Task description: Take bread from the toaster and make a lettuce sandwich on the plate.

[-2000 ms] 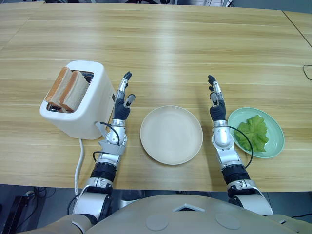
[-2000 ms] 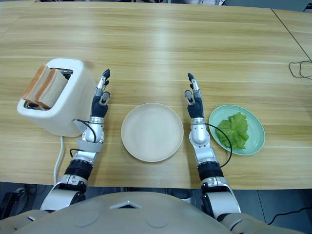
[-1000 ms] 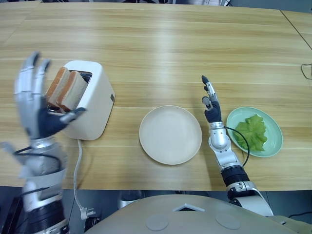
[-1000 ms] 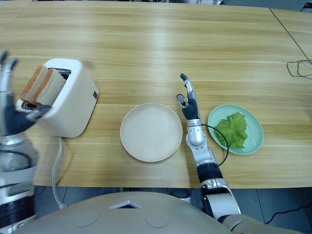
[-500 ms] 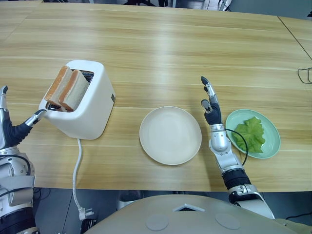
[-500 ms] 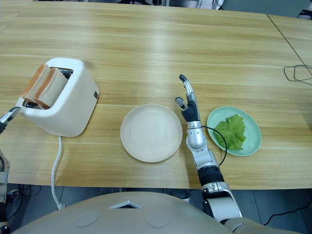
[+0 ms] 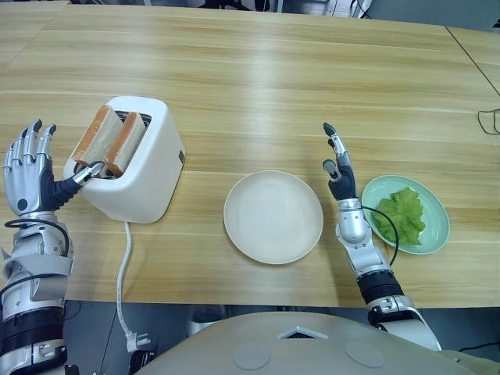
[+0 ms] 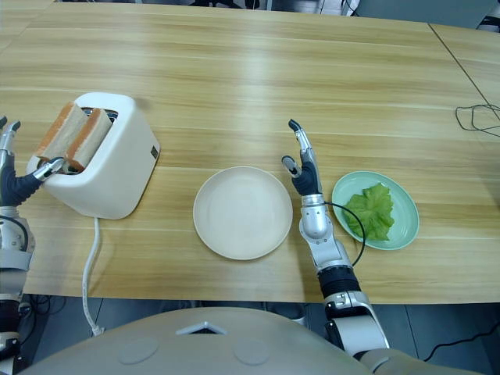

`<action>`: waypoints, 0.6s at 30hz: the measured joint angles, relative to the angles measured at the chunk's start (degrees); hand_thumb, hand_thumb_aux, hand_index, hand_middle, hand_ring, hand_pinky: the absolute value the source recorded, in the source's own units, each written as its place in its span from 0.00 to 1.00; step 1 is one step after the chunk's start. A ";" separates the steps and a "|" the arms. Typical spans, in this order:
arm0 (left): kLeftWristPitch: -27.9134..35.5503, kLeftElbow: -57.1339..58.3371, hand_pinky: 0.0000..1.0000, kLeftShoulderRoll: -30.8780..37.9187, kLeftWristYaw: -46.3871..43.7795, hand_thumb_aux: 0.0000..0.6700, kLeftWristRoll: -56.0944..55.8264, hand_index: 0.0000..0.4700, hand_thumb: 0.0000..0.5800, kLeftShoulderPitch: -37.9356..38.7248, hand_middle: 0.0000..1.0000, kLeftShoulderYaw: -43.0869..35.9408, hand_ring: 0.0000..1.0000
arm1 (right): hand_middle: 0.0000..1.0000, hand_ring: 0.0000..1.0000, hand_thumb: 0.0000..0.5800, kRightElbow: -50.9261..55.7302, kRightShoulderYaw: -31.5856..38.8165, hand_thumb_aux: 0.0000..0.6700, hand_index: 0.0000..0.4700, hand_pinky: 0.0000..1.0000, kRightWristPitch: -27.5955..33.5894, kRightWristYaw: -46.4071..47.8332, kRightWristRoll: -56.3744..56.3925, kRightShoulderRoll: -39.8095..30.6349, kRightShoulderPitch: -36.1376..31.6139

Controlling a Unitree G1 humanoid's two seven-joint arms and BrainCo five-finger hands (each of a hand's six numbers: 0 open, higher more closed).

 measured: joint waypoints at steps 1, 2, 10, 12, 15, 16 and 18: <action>-0.02 -0.05 0.00 0.21 -0.09 0.67 -0.11 0.66 0.89 -0.35 0.00 -0.58 0.00 | 0.00 0.00 0.00 0.00 0.00 0.00 0.00 0.00 0.02 -0.03 -0.01 -0.02 0.00; -0.02 -0.02 0.00 0.37 -0.28 0.96 -0.14 0.94 1.00 -0.65 0.00 -1.01 0.00 | 0.00 0.00 0.00 0.00 0.02 0.00 0.00 0.00 0.02 -0.03 -0.02 -0.02 -0.01; -0.70 -1.27 1.00 1.26 -0.54 1.00 -1.05 0.98 1.00 -1.23 1.00 -3.43 1.00 | 0.00 0.00 0.00 0.00 -0.05 0.00 0.00 0.00 0.05 -0.27 -0.06 -0.10 0.05; -1.30 -2.24 1.00 0.92 -0.25 1.00 -1.23 0.98 1.00 -0.90 1.00 -3.51 1.00 | 0.00 0.00 0.00 0.00 -0.05 0.00 0.00 0.00 0.05 -0.30 -0.06 -0.13 0.05; -1.83 -3.50 1.00 0.02 1.03 1.00 -2.13 0.98 1.00 -1.02 1.00 -3.34 1.00 | 0.00 0.00 0.00 0.00 -0.02 0.00 0.00 0.00 0.06 -0.34 -0.15 -0.13 0.04; -2.07 -4.53 1.00 -0.57 1.70 1.00 -2.51 0.98 1.00 -1.21 1.00 -3.25 1.00 | 0.00 0.00 0.00 0.01 -0.01 0.00 0.00 0.00 0.07 -0.40 -0.23 -0.12 0.03; -2.28 -5.04 1.00 -1.83 3.48 1.00 -3.07 0.98 1.00 -2.11 1.00 -2.66 1.00 | 0.00 0.00 0.00 0.14 0.09 0.00 0.00 0.00 0.16 -0.43 -0.34 0.02 -0.05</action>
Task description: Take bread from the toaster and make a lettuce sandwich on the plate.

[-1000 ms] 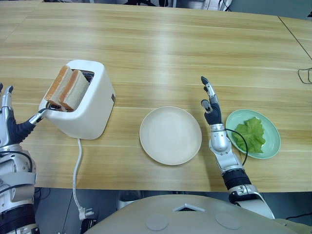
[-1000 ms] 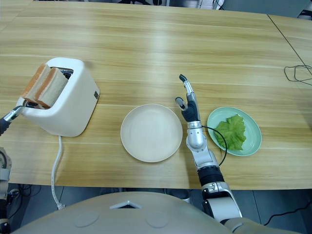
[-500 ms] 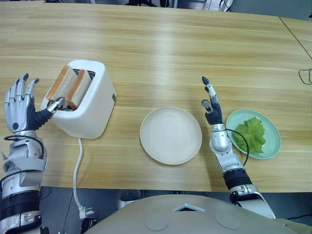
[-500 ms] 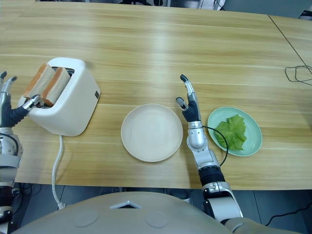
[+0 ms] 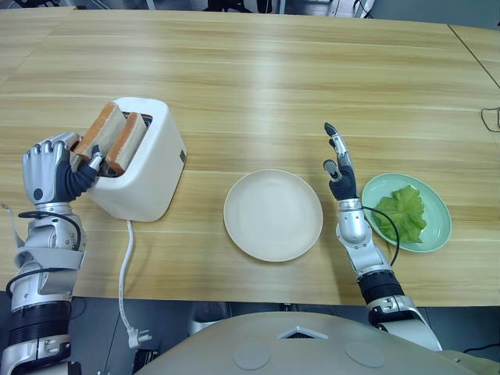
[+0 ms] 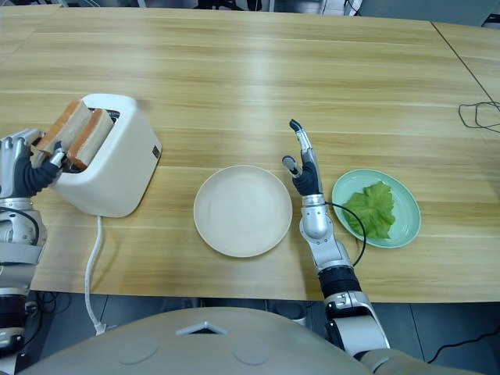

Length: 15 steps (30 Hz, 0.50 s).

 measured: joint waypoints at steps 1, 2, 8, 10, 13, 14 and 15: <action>0.02 0.01 1.00 -0.62 1.41 1.00 -0.40 0.98 1.00 -0.66 1.00 0.79 1.00 | 0.00 0.00 0.00 0.33 0.07 0.00 0.00 0.00 0.13 -0.06 -0.08 0.07 -0.09; -0.01 0.01 1.00 -0.94 2.46 1.00 -0.81 0.98 1.00 -1.45 1.00 1.57 1.00 | 0.00 0.00 0.00 0.57 0.07 0.00 0.00 0.00 0.37 -0.11 -0.23 0.07 -0.10; -3.15 -4.75 1.00 -4.37 8.68 1.00 -6.60 0.98 1.00 -6.63 1.00 7.67 1.00 | 0.00 0.00 0.00 2.92 -0.06 0.00 0.00 0.00 0.80 -1.62 -1.15 0.02 -1.36; -6.14 -8.85 1.00 -6.04 8.42 1.00 -9.12 0.98 1.00 -7.08 1.00 7.44 1.00 | 0.00 0.00 0.00 3.68 -0.10 0.00 0.00 0.00 0.81 -2.08 -1.18 0.02 -2.19; -10.64 -15.56 1.00 -8.41 2.13 1.00 -13.67 0.98 1.00 -6.97 1.00 1.19 1.00 | 0.00 0.00 0.00 4.32 -0.25 0.00 0.00 0.00 0.80 -2.61 -1.22 -0.21 -2.71; -11.76 -17.05 1.00 -9.06 -0.13 1.00 -14.09 0.98 1.00 -6.79 1.00 -1.72 1.00 | 0.00 0.00 0.00 4.38 -0.24 0.00 0.00 0.00 0.80 -2.80 -1.22 -0.23 -3.02; -12.63 -18.00 1.00 -9.66 -2.35 1.00 -14.89 0.98 1.00 -6.62 1.00 -4.55 1.00 | 0.00 0.00 0.00 4.38 -0.28 0.00 0.00 0.00 0.79 -3.04 -1.21 -0.32 -3.26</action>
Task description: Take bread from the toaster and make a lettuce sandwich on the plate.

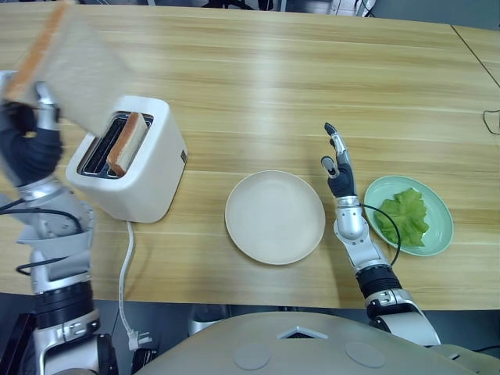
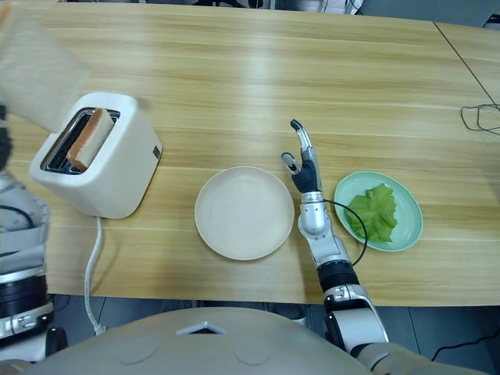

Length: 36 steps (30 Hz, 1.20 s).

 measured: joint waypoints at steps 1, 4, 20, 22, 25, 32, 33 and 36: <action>-0.75 -0.71 1.00 -0.79 -3.18 1.00 -0.78 0.98 1.00 0.42 1.00 -3.76 1.00 | 0.00 0.00 0.00 -0.02 -0.20 0.00 0.00 0.00 -0.01 -0.30 0.01 -0.29 -0.17; -1.95 -0.68 1.00 -3.58 -11.57 1.00 -2.31 0.98 1.00 2.98 1.00 -14.49 1.00 | 0.00 0.00 0.00 -0.62 -2.06 0.00 0.00 0.00 0.12 -1.10 0.45 -1.67 -0.45; -1.29 28.21 1.00 -11.04 -25.72 1.00 0.19 0.98 1.00 2.22 1.00 -33.40 1.00 | 0.00 0.00 0.00 -22.73 -23.94 0.00 0.00 0.00 9.21 1.45 5.24 -19.72 12.57; -1.81 30.40 1.00 -11.09 -24.63 1.00 1.82 0.98 1.00 1.39 1.00 -33.89 1.00 | 0.00 0.00 0.00 -22.61 -25.70 0.00 0.00 0.00 10.46 1.84 4.24 -21.78 14.01; -1.94 32.80 1.00 -10.31 -22.49 0.93 5.78 0.91 1.00 0.10 1.00 -34.50 1.00 | 0.00 0.00 0.00 -21.32 -26.26 0.00 0.00 0.00 12.81 1.87 -0.99 -25.93 19.04; 0.41 33.21 0.00 -7.04 -14.22 0.00 15.36 0.00 0.00 -0.62 0.00 -34.39 0.00 | 0.00 0.00 0.00 -15.05 -18.98 0.00 0.00 0.00 22.97 -5.77 -26.27 -36.66 30.44; 0.77 33.11 0.00 -6.90 -13.46 0.00 15.82 0.00 0.00 -0.58 0.00 -34.18 0.00 | 0.00 0.00 0.00 -14.62 -17.76 0.00 0.00 0.00 23.84 -5.85 -27.87 -36.86 30.85; 2.15 30.62 0.00 -6.36 -11.12 0.00 17.31 0.00 0.00 -0.02 0.00 -33.36 0.00 | 0.00 0.00 0.00 -14.42 -13.85 0.00 0.00 0.00 26.56 -5.29 -30.67 -36.86 30.89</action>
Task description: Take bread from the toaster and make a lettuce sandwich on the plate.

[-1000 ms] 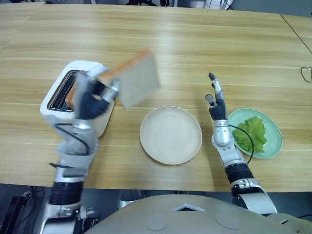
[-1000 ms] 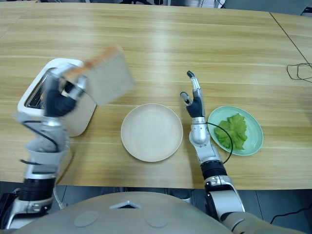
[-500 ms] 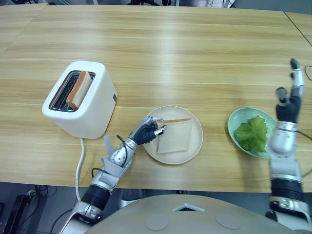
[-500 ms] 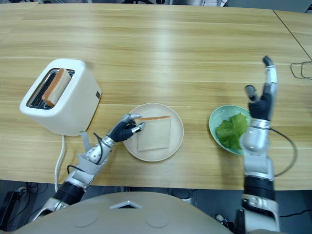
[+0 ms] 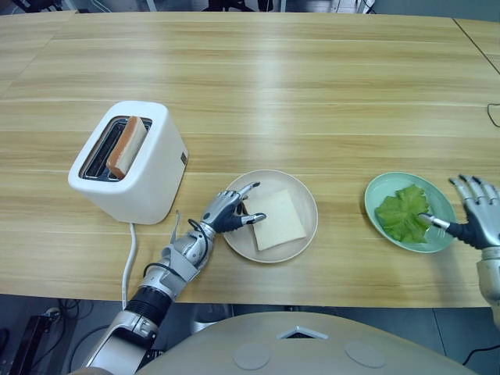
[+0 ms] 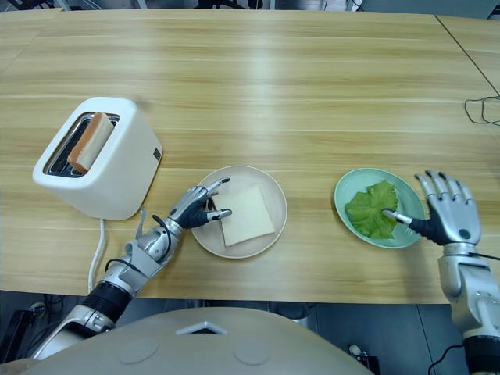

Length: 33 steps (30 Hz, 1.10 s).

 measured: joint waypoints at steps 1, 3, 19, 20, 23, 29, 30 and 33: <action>0.43 -1.24 0.00 0.17 0.53 0.00 0.29 0.00 0.00 0.20 0.00 0.40 0.00 | 0.00 0.00 0.00 -0.02 0.91 0.00 0.00 0.00 0.67 0.54 -0.57 0.00 -0.25; 0.90 -3.41 0.00 0.34 1.29 0.00 0.47 0.00 0.00 0.37 0.00 1.34 0.00 | 0.00 0.00 0.00 0.13 2.60 0.00 0.00 0.00 1.49 1.15 -0.88 -0.02 -1.06; 4.07 -18.31 0.00 1.37 -0.39 0.00 0.15 0.00 0.00 4.54 0.00 4.85 0.00 | 0.00 0.00 1.00 14.82 12.90 1.00 0.98 0.00 0.56 0.91 1.43 -2.76 -11.85; 4.23 -19.21 0.00 1.44 -0.41 0.00 -0.12 0.00 0.00 4.63 0.00 5.71 0.00 | 0.00 0.00 1.00 14.96 13.01 1.00 0.98 0.00 0.55 0.35 1.56 -3.00 -11.76; 4.42 -20.07 0.00 1.56 -0.38 0.00 -0.48 0.00 0.00 4.67 0.00 7.42 0.00 | 0.00 0.00 1.00 14.74 13.33 1.00 0.98 0.00 0.60 -0.88 1.73 -3.28 -11.44; 4.44 -20.95 0.00 1.38 0.54 0.00 -0.59 0.00 0.00 4.77 0.00 10.17 0.00 | 0.00 0.00 1.00 6.27 11.84 1.00 0.98 0.00 1.30 -3.18 2.02 -3.69 -8.25; 4.44 -20.98 0.00 1.37 0.73 0.00 -0.61 0.00 0.00 4.82 0.00 10.50 0.00 | 0.00 0.00 1.00 2.88 11.16 1.00 0.98 0.00 1.50 -3.49 2.02 -3.69 -7.25; 4.30 -21.03 0.00 1.12 1.65 0.00 -0.75 0.00 0.00 5.03 0.00 11.45 0.00 | 0.00 0.00 1.00 -7.37 9.87 1.00 0.98 0.00 1.13 -4.05 2.06 -2.63 -6.09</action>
